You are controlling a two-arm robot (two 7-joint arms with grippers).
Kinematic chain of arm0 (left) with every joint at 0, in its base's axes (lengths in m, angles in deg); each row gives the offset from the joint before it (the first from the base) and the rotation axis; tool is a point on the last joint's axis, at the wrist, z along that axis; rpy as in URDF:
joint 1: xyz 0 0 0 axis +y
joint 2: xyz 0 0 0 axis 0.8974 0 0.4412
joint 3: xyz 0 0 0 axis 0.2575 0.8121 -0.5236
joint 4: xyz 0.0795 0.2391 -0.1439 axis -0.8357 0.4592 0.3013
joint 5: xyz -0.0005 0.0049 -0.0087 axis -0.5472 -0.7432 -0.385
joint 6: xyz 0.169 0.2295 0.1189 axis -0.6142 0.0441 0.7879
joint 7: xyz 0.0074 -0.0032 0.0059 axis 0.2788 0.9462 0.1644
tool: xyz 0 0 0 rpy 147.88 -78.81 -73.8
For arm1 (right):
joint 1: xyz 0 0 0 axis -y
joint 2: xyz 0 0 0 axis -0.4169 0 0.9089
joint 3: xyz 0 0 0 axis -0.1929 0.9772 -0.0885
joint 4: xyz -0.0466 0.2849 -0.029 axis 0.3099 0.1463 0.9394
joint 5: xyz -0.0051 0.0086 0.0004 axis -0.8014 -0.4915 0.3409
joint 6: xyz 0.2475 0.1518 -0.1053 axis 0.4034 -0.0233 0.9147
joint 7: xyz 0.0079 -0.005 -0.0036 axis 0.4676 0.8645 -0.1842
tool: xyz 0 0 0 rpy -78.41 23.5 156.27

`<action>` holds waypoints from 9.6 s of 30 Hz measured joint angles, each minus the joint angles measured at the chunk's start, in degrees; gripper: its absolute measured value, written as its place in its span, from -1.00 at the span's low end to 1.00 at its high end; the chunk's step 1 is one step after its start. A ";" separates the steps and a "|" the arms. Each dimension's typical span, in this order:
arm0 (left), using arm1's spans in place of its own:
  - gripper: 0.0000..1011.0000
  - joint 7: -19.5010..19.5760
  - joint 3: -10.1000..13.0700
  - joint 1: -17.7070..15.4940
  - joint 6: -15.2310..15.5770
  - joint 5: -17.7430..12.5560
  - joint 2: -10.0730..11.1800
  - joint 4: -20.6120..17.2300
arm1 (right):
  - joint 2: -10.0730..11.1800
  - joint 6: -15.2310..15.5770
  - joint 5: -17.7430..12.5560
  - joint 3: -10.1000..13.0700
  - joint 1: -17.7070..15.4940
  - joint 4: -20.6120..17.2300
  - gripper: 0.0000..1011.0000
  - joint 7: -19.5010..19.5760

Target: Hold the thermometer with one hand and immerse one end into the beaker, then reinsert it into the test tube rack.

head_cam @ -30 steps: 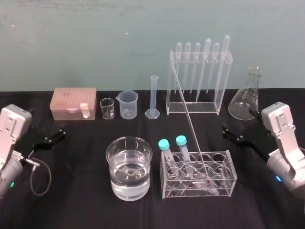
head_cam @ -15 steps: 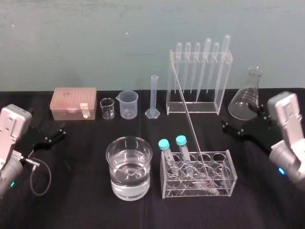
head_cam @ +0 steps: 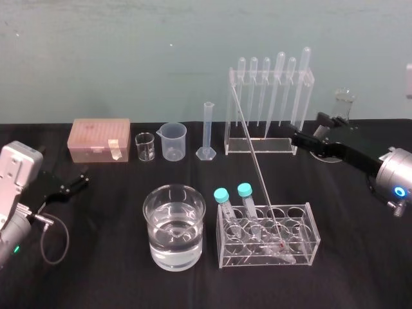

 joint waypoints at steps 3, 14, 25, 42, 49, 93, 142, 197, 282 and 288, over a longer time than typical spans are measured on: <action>0.99 0.00 0.00 0.00 0.00 0.00 0.00 0.00 | 1.42 2.13 -1.58 -1.36 1.09 -1.66 0.98 -3.20; 0.99 0.00 0.00 0.00 0.00 0.00 0.00 0.00 | 0.73 6.25 -1.21 -8.22 7.98 -0.27 0.98 -6.34; 0.99 0.00 0.00 0.00 0.00 0.00 0.00 0.00 | -3.98 9.16 -0.05 -13.26 14.88 4.60 0.98 -3.11; 0.99 0.00 0.00 0.00 0.00 0.00 0.00 0.00 | -4.99 10.17 2.02 -15.88 17.36 6.21 0.98 -1.95; 0.99 0.00 0.00 0.00 0.00 0.00 0.00 0.00 | -4.97 10.17 1.92 -15.78 17.28 6.15 0.81 -1.96; 0.99 0.00 0.00 0.00 0.00 0.00 0.00 0.00 | -4.82 7.60 2.25 -15.24 16.05 5.34 -0.89 -2.03; 0.99 0.00 0.00 0.00 0.00 0.00 0.00 0.00 | -10.19 -10.75 -7.89 -10.97 18.86 0.87 -0.89 -16.39; 0.99 0.00 0.00 0.00 0.00 0.00 0.00 0.00 | -13.74 -21.17 -0.41 -21.51 15.75 12.93 -0.89 -26.24; 0.99 0.00 0.00 0.00 0.00 0.00 0.00 0.00 | -14.70 -20.70 -0.11 -21.13 16.09 13.32 -0.89 -26.01; 0.99 0.00 0.00 0.00 0.00 0.00 0.00 0.00 | -14.70 -20.70 -0.06 -21.15 16.13 13.46 -0.89 -26.03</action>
